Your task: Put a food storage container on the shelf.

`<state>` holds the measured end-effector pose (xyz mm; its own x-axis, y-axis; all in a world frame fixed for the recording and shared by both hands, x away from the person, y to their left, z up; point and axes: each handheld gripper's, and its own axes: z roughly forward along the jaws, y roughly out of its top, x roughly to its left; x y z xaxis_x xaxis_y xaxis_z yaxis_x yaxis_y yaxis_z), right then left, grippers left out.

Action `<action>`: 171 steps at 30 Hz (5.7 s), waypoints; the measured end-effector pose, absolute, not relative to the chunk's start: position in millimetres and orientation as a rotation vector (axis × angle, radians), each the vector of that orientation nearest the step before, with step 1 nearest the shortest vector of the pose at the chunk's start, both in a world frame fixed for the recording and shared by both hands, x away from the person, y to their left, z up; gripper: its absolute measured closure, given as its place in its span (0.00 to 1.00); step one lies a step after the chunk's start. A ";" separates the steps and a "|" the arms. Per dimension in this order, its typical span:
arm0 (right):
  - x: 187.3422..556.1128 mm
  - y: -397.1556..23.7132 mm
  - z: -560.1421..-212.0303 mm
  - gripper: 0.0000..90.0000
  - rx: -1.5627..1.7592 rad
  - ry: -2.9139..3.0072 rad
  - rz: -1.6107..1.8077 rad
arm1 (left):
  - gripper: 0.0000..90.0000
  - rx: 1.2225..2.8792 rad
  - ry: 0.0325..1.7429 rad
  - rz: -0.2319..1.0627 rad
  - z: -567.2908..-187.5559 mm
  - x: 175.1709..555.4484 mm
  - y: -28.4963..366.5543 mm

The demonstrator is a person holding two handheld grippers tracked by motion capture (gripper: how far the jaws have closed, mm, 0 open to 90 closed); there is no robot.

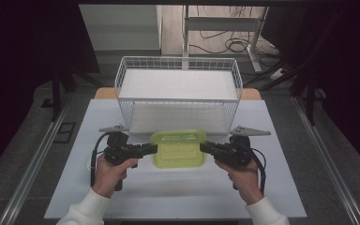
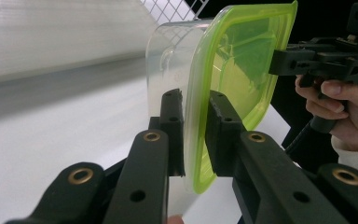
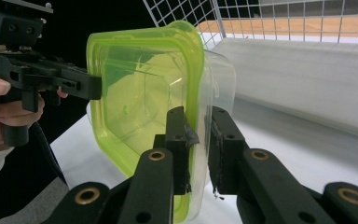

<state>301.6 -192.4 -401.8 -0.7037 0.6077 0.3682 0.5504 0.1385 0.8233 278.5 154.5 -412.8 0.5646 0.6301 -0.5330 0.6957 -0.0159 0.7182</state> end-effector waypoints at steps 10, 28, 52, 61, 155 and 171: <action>302.1 -190.8 -396.1 0.87 1.160 2.326 1.652 | 0.87 1.706 1.101 -0.041 -404.7 278.3 156.0; 316.7 -192.4 -369.9 0.87 1.137 2.295 1.686 | 0.87 1.697 1.081 -0.018 -373.7 299.0 156.0; 349.8 -185.2 -319.1 0.87 1.071 2.251 1.739 | 0.88 1.679 1.046 0.062 -323.2 329.0 162.7; 364.5 -183.7 -306.3 0.87 1.065 2.251 1.741 | 0.88 1.669 1.042 0.062 -311.7 343.6 164.6; 538.6 -164.8 -322.2 0.78 1.819 2.200 1.633 | 0.78 1.519 1.316 -0.205 -341.7 524.2 173.8; 502.5 -171.6 -295.0 0.34 1.468 2.087 1.590 | 0.27 1.515 1.204 0.001 -329.2 492.7 176.7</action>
